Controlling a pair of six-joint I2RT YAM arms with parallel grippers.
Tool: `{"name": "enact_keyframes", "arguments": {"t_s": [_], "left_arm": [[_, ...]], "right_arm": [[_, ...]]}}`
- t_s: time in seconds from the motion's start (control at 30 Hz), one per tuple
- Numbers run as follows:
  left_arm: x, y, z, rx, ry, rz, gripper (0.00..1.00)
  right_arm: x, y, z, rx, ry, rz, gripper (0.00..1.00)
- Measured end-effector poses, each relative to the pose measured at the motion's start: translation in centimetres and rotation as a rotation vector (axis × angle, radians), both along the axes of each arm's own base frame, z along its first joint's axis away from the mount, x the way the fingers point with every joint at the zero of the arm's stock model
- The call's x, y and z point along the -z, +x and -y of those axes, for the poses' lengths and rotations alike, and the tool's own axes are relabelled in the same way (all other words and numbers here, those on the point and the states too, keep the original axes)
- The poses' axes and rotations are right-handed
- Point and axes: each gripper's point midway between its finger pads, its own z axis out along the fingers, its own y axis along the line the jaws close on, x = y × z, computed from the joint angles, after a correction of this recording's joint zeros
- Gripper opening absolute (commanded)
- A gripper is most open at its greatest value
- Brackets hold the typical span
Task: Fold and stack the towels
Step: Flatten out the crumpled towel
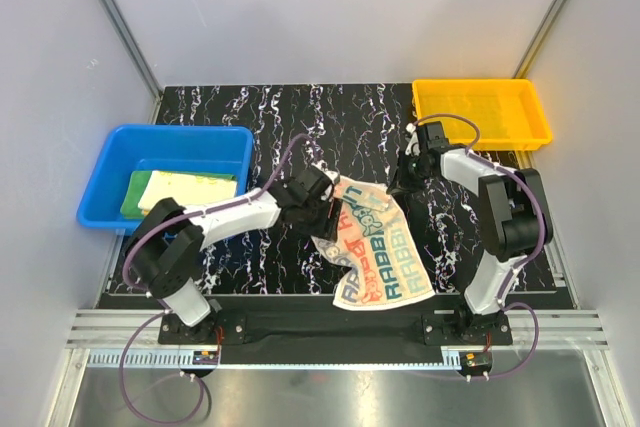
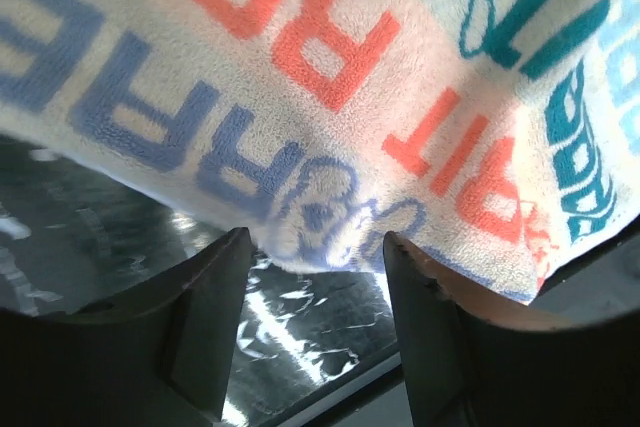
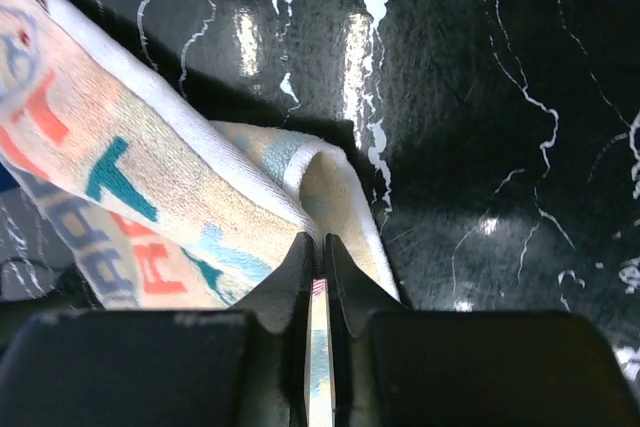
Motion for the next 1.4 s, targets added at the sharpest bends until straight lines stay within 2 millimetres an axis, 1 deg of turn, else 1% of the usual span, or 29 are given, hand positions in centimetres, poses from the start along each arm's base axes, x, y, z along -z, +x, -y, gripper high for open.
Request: {"name": "enact_keyframes", "arguments": {"t_s": [0.07,0.1,0.17,0.27,0.33,0.37,0.4,0.43,0.47,0.6,0.7,0.8,0.87,1.03,1.1,1.2,1.4], "left_arm": [[-1.4,1.8,-0.9,-0.042,0.021,0.026,0.61],[-2.4,3.2,-1.4,-0.066,0.028,0.053,0.61],[-4.8,6.7,-2.4,-0.118,0.034,0.119,0.61],[-9.2,13.1,-3.9,-0.196,0.013,0.250,0.61],[-9.8,15.7,-5.4,-0.232,0.018,0.280,0.61],[-9.6,16.7,-5.9,-0.234,0.023,0.282,0.61],[-9.3,17.5,-6.3,-0.233,0.028,0.280,0.60],[-8.6,18.3,-6.6,-0.226,0.037,0.269,0.60],[-7.4,19.0,-6.7,-0.209,0.048,0.250,0.60],[-3.0,20.0,-6.4,-0.142,0.084,0.156,0.59],[0.1,19.7,-6.3,-0.098,0.096,0.087,0.59],[1.5,19.4,-6.2,-0.078,0.103,0.056,0.59],[1.9,19.6,-6.1,-0.068,0.104,0.052,0.59],[1.5,20.4,-5.6,-0.051,0.088,0.078,0.57],[1.5,20.9,-5.5,-0.045,0.080,0.087,0.56],[2.2,21.2,-5.3,-0.037,0.070,0.081,0.54],[2.1,21.7,-4.8,-0.016,0.026,0.072,0.49]], "right_arm": [[0.6,-0.1,0.0,-0.024,-0.005,-0.012,0.00],[0.9,-0.1,-0.1,-0.036,-0.006,-0.019,0.00],[1.2,-0.2,-0.1,-0.053,-0.010,-0.028,0.00],[1.3,-0.1,-0.2,-0.069,-0.009,-0.025,0.00],[1.2,-0.1,-0.3,-0.077,-0.001,-0.024,0.00],[1.2,-0.1,-0.4,-0.080,0.002,-0.024,0.00],[1.1,-0.1,-0.4,-0.082,0.005,-0.024,0.00],[1.2,-0.1,-0.5,-0.084,0.006,-0.024,0.00],[1.2,-0.1,-0.5,-0.085,0.007,-0.024,0.00],[1.6,-0.2,-0.5,-0.089,0.005,-0.034,0.00],[2.0,-0.2,-0.4,-0.092,0.002,-0.040,0.00],[2.0,-0.2,-0.4,-0.096,0.001,-0.038,0.00],[2.0,-0.2,-0.4,-0.098,0.000,-0.037,0.00],[2.0,-0.1,-0.4,-0.101,-0.001,-0.035,0.00],[2.0,-0.1,-0.4,-0.101,-0.001,-0.035,0.00],[2.0,-0.1,-0.4,-0.103,-0.003,-0.033,0.00],[1.9,0.0,-0.4,-0.107,-0.005,-0.034,0.00]]}}
